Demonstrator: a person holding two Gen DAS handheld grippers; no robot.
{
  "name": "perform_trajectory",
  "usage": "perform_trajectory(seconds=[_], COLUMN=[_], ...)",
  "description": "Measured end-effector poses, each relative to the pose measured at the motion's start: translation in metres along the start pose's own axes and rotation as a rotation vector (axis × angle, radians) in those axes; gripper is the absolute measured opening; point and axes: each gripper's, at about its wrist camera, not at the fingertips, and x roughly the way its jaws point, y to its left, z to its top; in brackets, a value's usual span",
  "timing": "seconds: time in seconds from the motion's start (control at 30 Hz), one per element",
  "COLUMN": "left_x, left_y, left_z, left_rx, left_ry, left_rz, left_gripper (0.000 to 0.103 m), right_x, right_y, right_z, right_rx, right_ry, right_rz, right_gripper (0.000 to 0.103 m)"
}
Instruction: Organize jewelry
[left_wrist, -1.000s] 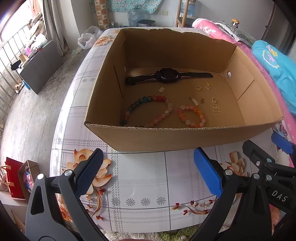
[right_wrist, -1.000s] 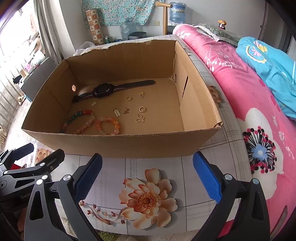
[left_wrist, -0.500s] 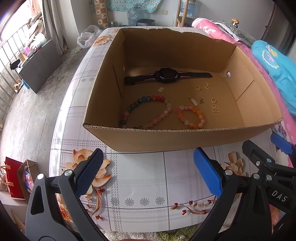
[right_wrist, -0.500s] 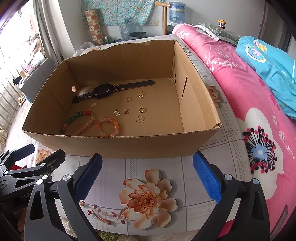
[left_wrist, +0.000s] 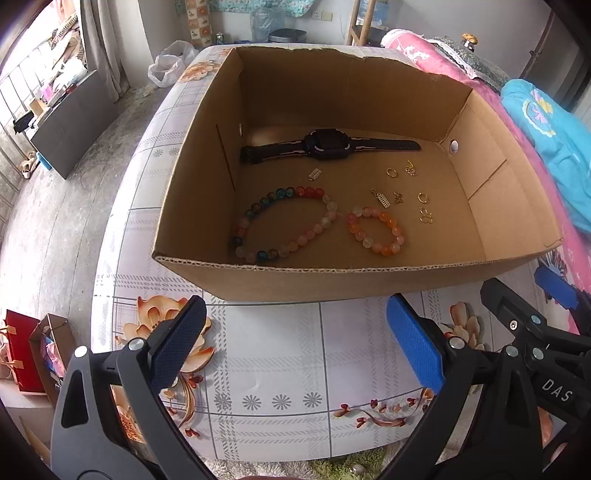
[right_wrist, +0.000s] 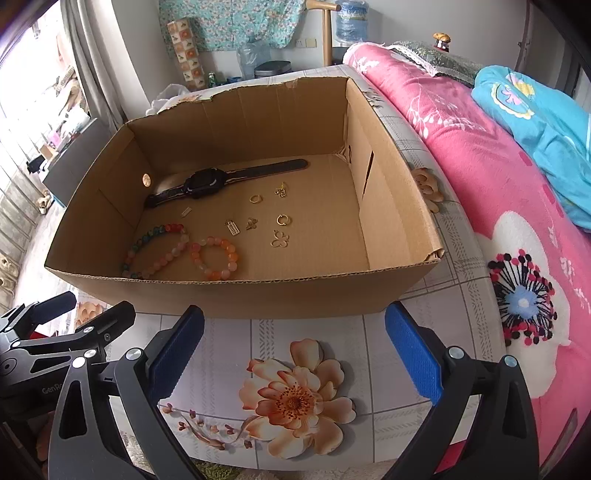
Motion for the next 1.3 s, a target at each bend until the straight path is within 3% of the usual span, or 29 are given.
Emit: perform_trajectory(seconds=[1.3], left_x=[0.012], left_y=[0.006], left_z=[0.011], left_rx=[-0.009], left_ry=[0.056], left_rz=[-0.023], left_gripper=[0.094], right_x=[0.008], right_y=[0.003], right_z=[0.002], right_rx=[0.015], right_ry=[0.01], right_rz=[0.012], right_gripper=[0.096])
